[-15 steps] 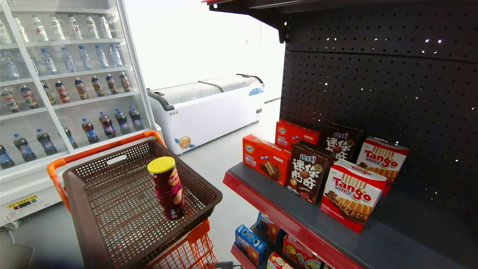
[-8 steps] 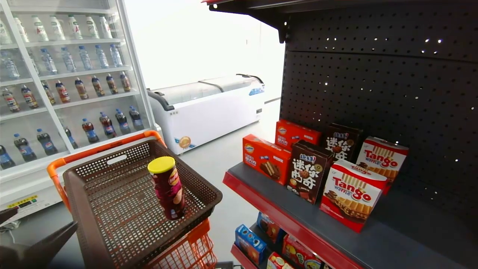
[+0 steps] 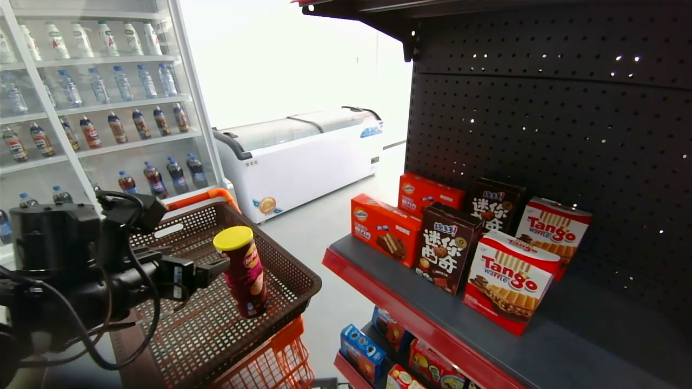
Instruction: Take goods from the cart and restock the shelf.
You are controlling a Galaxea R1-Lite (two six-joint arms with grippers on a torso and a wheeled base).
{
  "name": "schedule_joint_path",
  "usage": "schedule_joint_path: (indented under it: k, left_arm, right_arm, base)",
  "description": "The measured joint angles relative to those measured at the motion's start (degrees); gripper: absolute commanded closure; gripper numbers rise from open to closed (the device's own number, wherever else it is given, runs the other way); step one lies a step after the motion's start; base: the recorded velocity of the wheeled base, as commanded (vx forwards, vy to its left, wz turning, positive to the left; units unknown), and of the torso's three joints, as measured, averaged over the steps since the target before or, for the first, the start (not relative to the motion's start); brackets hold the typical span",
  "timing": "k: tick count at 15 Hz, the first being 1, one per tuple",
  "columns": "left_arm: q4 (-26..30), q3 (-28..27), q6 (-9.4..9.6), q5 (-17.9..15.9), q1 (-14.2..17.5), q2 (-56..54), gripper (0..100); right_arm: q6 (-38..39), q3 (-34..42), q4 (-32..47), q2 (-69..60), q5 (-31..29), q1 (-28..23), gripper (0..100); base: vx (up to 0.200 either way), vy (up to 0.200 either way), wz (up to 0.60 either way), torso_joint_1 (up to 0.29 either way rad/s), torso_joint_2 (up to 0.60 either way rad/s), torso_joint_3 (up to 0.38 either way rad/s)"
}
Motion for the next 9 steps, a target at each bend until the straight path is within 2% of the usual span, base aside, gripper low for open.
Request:
schedule_joint_path:
  k: [4, 9]
  left_arm:
    - [-12.64, 0.05, -0.05, 0.11, -0.48, 11.85, 0]
    - [-26.33, 0.11, 0.04, 2.58, -0.45, 24.22, 0]
  right_arm:
    - [0.0, 0.0, 0.0, 0.0, 0.0, 0.0, 0]
    - [0.0, 0.0, 0.0, 0.0, 0.02, 0.0, 0]
  base:
    - [0.0, 0.0, 0.0, 0.0, 0.0, 0.0]
    - [0.0, 0.0, 0.0, 0.0, 0.0, 0.0]
